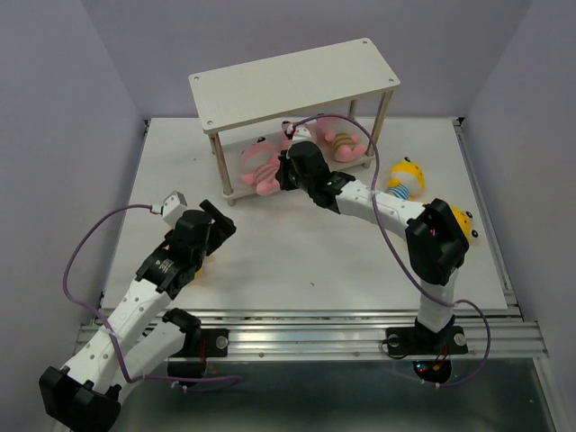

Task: Place and organize the stuffed toys onto the shelf

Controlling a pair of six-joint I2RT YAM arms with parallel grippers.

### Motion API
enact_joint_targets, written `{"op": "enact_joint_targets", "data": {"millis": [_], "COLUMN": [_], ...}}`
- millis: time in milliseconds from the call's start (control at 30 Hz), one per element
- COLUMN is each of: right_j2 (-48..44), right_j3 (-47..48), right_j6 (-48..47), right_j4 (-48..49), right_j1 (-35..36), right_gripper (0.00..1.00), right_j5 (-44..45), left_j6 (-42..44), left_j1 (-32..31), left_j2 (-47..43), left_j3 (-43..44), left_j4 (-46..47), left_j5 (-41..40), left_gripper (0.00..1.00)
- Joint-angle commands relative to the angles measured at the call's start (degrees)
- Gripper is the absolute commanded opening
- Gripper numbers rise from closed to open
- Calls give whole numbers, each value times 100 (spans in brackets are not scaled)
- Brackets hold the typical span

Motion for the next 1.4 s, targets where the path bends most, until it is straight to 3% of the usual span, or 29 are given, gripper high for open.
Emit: {"op": "enact_joint_targets", "data": {"millis": [0, 900, 1367], "right_j2": [277, 937, 1060], "right_j3": [518, 949, 1054], "right_j6": [183, 562, 720], "right_j4": [400, 418, 435], "right_j1": [-15, -68, -68], "right_gripper": [1, 1, 3], "right_j5": [-110, 356, -224], "left_j6": [112, 85, 94], "left_j1": [50, 68, 77], "left_j2": [19, -148, -148], "left_j3": [175, 148, 131], "left_j4": [183, 42, 42], "left_j5": [-135, -82, -65], "left_gripper": [99, 99, 99]}}
